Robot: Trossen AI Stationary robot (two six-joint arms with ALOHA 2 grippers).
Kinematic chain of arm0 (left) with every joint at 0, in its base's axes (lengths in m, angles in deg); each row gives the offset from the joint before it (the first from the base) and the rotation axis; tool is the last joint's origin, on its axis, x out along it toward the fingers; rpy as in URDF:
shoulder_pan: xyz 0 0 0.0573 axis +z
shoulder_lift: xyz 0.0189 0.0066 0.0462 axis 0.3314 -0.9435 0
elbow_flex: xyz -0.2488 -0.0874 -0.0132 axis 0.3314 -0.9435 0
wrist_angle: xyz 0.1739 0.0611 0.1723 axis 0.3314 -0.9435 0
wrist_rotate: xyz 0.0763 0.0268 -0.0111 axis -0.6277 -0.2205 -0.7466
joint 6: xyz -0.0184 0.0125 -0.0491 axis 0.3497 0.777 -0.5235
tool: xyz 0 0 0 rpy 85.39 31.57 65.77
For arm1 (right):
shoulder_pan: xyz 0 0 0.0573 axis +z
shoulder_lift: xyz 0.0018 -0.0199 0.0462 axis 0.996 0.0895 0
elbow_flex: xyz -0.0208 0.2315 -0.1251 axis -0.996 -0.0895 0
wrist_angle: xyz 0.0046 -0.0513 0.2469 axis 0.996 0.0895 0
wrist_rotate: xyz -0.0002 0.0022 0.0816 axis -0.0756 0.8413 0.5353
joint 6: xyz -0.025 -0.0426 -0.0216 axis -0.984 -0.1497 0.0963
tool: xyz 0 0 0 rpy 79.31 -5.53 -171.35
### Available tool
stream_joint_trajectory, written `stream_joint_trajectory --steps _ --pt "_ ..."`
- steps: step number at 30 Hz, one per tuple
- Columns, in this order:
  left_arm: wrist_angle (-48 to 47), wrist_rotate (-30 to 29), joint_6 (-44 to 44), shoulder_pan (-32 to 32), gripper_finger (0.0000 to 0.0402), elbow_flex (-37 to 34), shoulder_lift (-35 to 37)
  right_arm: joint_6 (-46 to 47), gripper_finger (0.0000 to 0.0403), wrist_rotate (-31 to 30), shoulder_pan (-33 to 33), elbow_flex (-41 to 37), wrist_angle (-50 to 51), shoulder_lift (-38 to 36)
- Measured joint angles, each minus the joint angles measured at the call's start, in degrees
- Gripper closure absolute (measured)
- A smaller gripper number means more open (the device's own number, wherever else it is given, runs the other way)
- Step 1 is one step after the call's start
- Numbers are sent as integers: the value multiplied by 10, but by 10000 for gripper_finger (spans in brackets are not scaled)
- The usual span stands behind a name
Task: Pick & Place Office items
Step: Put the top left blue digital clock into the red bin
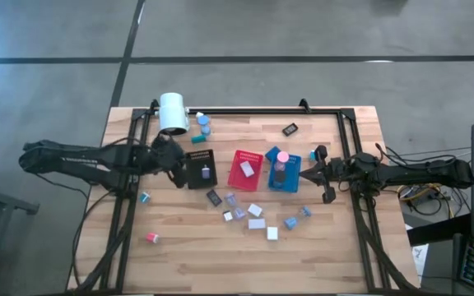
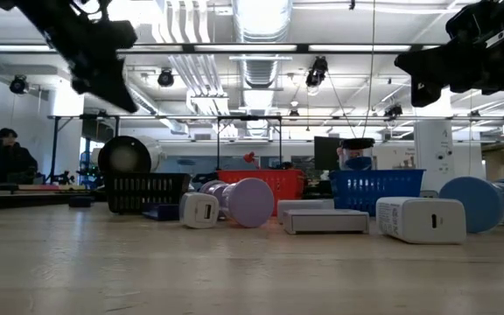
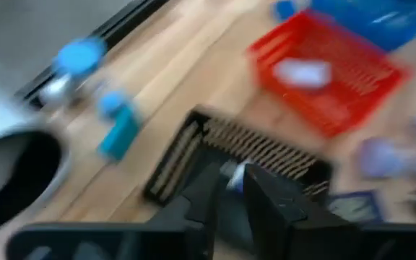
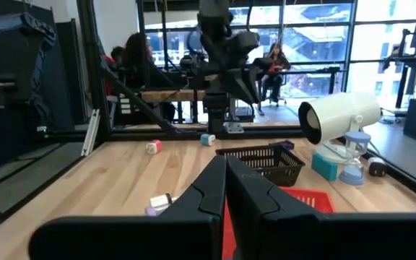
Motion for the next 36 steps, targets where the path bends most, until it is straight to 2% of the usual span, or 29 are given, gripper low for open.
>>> stream_joint_trajectory --steps 5,8,13,17,19,27,36 --pt "-156 -2 -115 0 267 1 0 0 394 1 0 0 0 0" --pt "-210 3 -159 -1 228 -7 -1 0 394 1 0 0 1 0" --pt "-224 25 -170 2 169 -30 -2 1 394 2 0 0 1 0" --pt "-225 75 -179 18 124 -49 -15 1 394 2 0 0 1 0" --pt "-225 82 -180 27 103 -56 -25 0 394 2 0 0 1 0" --pt "-189 82 -129 117 44 -57 -79 -5 394 1 0 0 0 0" --pt "-176 84 5 246 38 -9 -182 -20 394 0 0 0 0 0"
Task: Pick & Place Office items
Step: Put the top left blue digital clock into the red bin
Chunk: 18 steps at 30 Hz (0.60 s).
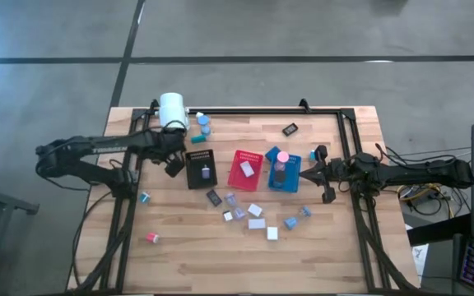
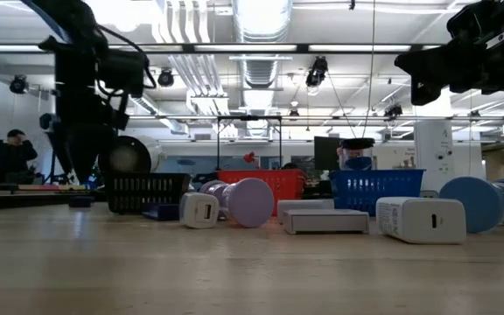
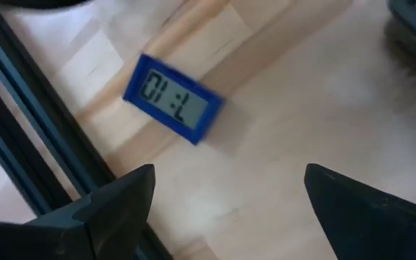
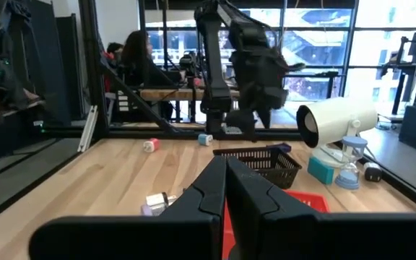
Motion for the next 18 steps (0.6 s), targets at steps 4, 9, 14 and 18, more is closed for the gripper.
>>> stream_joint_trajectory --steps 4,9,14,18 --pt "0 37 114 38 38 23 -42 1 394 0 0 0 1 0" --pt "0 61 223 50 39 48 -81 2 394 0 0 0 4 1" --pt "-3 47 283 60 39 54 -105 2 394 1 0 0 14 1" --pt "-2 11 293 76 39 48 -115 2 394 1 0 0 17 1"
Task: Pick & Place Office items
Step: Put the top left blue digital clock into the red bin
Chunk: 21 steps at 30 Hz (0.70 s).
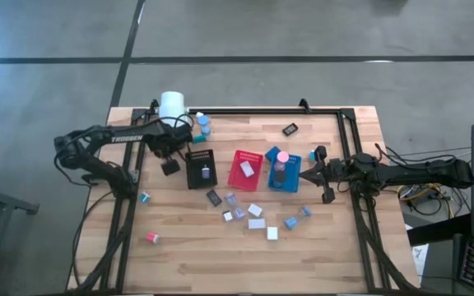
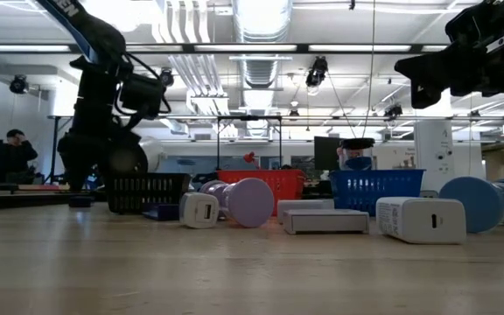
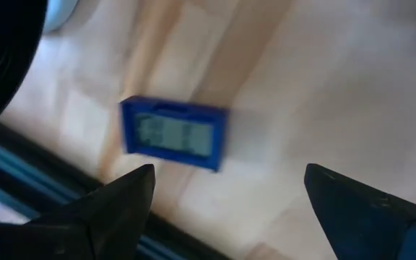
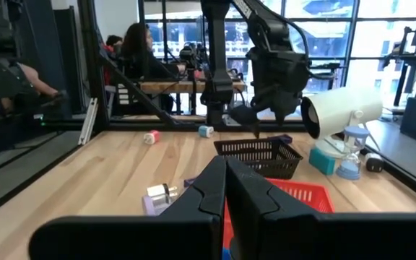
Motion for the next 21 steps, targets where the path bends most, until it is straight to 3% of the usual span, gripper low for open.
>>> stream_joint_trajectory --steps 8,12,18,21 --pt "42 -11 53 30 39 -15 7 0 394 3 0 0 0 0" --pt "76 24 94 39 39 -34 7 0 394 3 0 0 0 0" --pt "65 66 42 39 39 -29 8 -2 394 3 0 0 0 0" --pt "49 115 -6 39 39 -19 8 -3 394 3 0 0 0 0"
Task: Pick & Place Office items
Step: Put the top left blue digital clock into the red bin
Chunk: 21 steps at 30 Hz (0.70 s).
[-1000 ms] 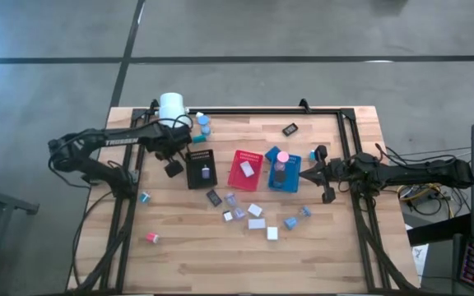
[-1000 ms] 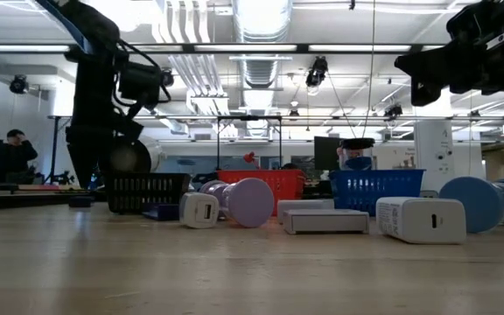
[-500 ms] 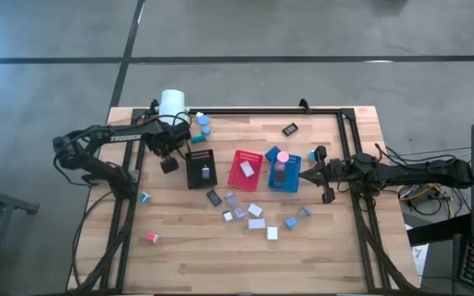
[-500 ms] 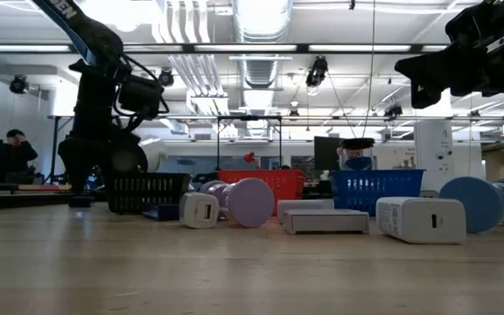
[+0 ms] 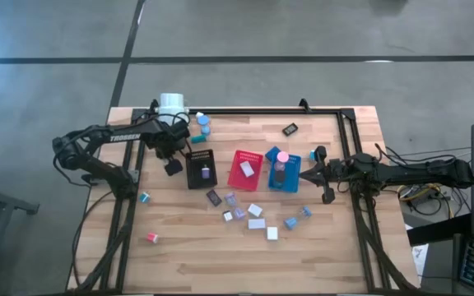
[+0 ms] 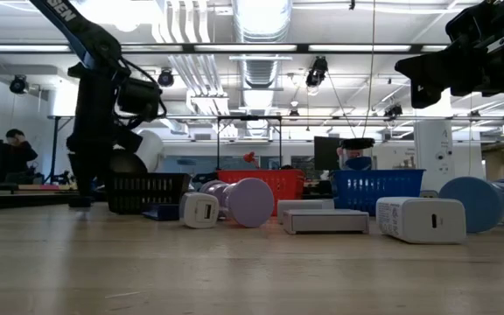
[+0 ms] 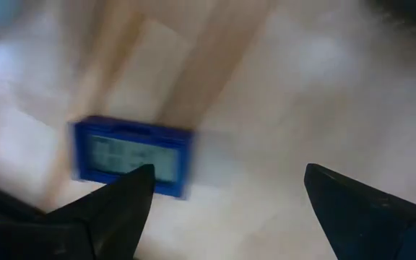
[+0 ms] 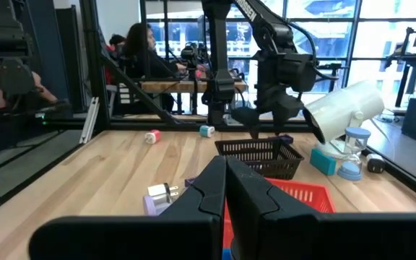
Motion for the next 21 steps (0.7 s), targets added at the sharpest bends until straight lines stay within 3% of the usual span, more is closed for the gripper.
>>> stream_joint_trajectory --steps 4,12,21 --pt "-9 44 -130 0 39 14 5 0 394 0 0 0 0 0" --pt "-20 47 -282 -19 39 2 40 1 394 0 0 0 5 0" --pt "1 -45 -476 -28 39 -21 92 -13 394 0 0 0 35 -1"
